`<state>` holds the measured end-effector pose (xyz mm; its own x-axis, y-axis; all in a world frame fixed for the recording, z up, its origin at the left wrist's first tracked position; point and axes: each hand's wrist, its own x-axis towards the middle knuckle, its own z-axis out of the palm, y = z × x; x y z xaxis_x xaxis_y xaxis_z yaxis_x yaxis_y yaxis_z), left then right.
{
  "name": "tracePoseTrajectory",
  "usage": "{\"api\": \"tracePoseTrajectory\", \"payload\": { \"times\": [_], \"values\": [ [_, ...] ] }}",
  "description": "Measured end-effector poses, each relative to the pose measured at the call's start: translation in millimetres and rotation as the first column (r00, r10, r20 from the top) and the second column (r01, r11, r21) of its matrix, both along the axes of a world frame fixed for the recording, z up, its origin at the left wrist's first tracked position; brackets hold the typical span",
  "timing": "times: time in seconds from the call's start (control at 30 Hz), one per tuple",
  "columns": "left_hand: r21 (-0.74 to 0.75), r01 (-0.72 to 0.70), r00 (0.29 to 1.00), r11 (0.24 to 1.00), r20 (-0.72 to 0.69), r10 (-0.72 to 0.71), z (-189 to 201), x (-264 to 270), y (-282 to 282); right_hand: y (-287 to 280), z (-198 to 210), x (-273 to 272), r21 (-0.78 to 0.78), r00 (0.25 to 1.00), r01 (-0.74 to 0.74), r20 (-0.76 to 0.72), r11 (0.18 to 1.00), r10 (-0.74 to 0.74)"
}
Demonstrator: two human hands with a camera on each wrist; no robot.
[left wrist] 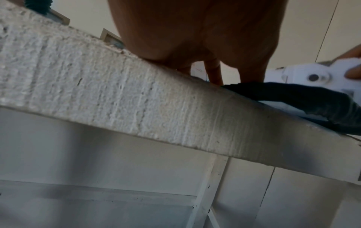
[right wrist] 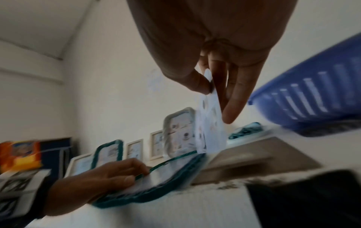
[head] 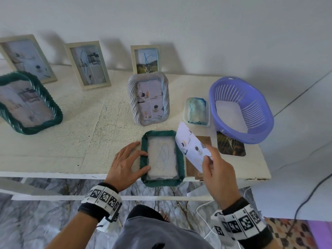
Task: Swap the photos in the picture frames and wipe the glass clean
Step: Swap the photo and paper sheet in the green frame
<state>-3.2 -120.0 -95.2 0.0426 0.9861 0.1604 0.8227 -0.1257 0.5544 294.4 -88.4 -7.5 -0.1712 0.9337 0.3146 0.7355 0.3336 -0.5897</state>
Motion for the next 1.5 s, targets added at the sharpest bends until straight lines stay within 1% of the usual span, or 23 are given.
{"api": "tracePoseTrajectory", "payload": {
  "times": [0.07, 0.17, 0.23, 0.3, 0.33, 0.43, 0.53, 0.6, 0.7, 0.77, 0.83, 0.9, 0.97, 1.07, 1.13, 1.17, 1.23, 1.37, 1.5],
  "values": [
    [0.001, -0.002, 1.000, 1.000, -0.006, 0.002, 0, 0, 0, 5, -4, 23, -0.095, 0.994, 0.054, -0.087, 0.994, -0.062],
    [0.006, -0.003, 1.000, 1.000, -0.017, 0.003, 0, 1, 1, 8, -11, 56, -0.169, 0.979, 0.112, -0.149, 0.979, -0.137],
    [0.005, 0.003, 1.000, 1.000, -0.016, -0.003, -1, 2, 1, 10, -17, 74, -0.270, 0.950, 0.167, -0.212, 0.948, -0.228],
    [0.001, 0.013, 1.000, 1.000, -0.012, -0.013, -1, 1, 1, 9, -22, 87, -0.369, 0.915, 0.173, -0.284, 0.913, -0.288],
    [0.000, 0.019, 1.000, 1.000, -0.010, -0.019, 0, 1, 1, 8, -23, 92, -0.394, 0.906, 0.170, -0.298, 0.903, -0.301],
    [0.004, 0.029, 0.999, 1.000, 0.018, -0.029, 2, 0, 1, 4, -27, 108, -0.436, 0.921, 0.166, -0.252, 0.884, -0.297],
    [0.004, 0.003, 0.996, 1.000, 0.092, -0.003, 12, 2, 5, 2, -30, 123, -0.488, 0.939, 0.128, -0.220, 0.863, -0.264],
    [0.023, 0.004, 0.995, 1.000, 0.104, -0.006, 25, 9, 14, 0, -33, 131, -0.459, 0.962, 0.127, -0.157, 0.879, -0.221],
    [0.062, 0.096, 0.993, 0.994, 0.067, -0.100, 54, 36, 44, -2, -37, 143, -0.375, 0.982, 0.122, -0.088, 0.919, -0.166],
    [0.085, 0.186, 0.982, 0.979, 0.024, -0.189, 74, 63, 69, 0, -35, 147, -0.312, 0.993, 0.109, -0.008, 0.944, -0.117],
    [0.075, 0.268, 0.964, 0.961, -0.015, -0.267, 91, 96, 95, 2, -32, 151, -0.267, 0.992, 0.094, 0.111, 0.959, -0.066],
    [0.029, 0.333, 0.942, 0.942, -0.061, -0.331, 105, 131, 120, 4, -30, 154, -0.300, 0.977, 0.083, 0.214, 0.950, -0.017],
    [-0.044, 0.381, 0.912, 0.924, -0.147, -0.383, 112, 164, 143, 5, -28, 156, -0.357, 0.960, 0.070, 0.276, 0.931, 0.034],
    [-0.151, 0.383, 0.851, 0.912, -0.326, -0.411, 115, 201, 166, 7, -21, 154, -0.386, 0.938, 0.042, 0.333, 0.921, 0.097],
    [-0.169, 0.329, 0.826, 0.929, -0.425, -0.370, 115, 215, 177, 8, -16, 153, -0.394, 0.930, 0.037, 0.350, 0.918, 0.113],
    [-0.161, 0.305, 0.826, 0.939, -0.446, -0.345, 115, 219, 180, 9, -14, 153, -0.397, 0.925, 0.040, 0.362, 0.917, 0.116],
    [-0.149, 0.294, 0.842, 0.944, -0.428, -0.330, 115, 220, 186, 12, -12, 156, -0.397, 0.922, 0.056, 0.374, 0.916, 0.105],
    [-0.092, 0.309, 0.899, 0.947, -0.297, -0.322, 126, 213, 197, 29, -4, 157, -0.395, 0.903, 0.087, 0.419, 0.914, 0.095],
    [-0.084, 0.319, 0.902, 0.944, -0.277, -0.330, 136, 209, 204, 61, 1, 151, -0.388, 0.886, 0.126, 0.457, 0.913, 0.073]
  ]
}}
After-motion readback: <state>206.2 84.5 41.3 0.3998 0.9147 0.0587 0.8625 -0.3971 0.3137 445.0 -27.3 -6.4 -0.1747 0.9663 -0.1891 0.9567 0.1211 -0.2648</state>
